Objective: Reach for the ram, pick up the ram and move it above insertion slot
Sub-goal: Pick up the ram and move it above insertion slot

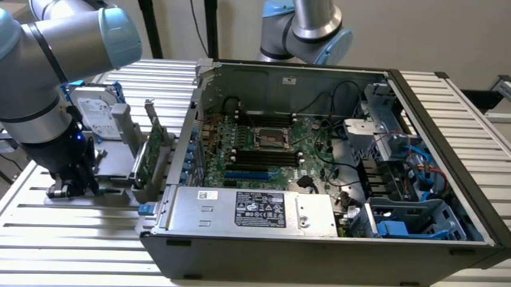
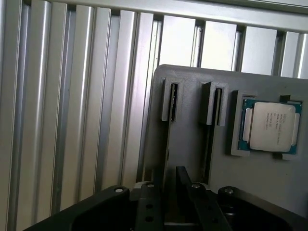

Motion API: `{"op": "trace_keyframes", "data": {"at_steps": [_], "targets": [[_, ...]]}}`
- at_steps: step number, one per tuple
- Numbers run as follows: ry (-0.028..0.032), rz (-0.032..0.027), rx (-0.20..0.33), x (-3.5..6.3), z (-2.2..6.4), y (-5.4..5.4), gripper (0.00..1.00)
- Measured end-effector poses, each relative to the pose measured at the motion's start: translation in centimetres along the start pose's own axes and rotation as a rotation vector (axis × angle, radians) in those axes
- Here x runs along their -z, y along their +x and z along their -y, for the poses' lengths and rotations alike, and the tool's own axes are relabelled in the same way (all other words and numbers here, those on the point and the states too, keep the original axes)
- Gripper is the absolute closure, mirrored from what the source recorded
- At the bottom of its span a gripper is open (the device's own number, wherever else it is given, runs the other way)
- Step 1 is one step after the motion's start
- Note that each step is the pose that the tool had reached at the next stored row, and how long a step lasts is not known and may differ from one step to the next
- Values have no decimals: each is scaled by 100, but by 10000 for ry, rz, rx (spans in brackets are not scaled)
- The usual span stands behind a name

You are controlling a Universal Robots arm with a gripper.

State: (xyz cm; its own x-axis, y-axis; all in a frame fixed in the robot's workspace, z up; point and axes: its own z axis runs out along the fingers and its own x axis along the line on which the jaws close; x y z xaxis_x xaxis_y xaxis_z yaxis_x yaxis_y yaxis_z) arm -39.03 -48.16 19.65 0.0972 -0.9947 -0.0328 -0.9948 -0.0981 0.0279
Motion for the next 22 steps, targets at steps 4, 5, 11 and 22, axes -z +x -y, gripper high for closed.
{"op": "trace_keyframes", "data": {"at_steps": [4,5,11,22], "targets": [[1,3,-8,-1,0,0,85],[1,3,-8,-1,0,0,85],[1,3,-8,-1,0,0,86],[-3,4,-8,157,-4,-6,86]]}}
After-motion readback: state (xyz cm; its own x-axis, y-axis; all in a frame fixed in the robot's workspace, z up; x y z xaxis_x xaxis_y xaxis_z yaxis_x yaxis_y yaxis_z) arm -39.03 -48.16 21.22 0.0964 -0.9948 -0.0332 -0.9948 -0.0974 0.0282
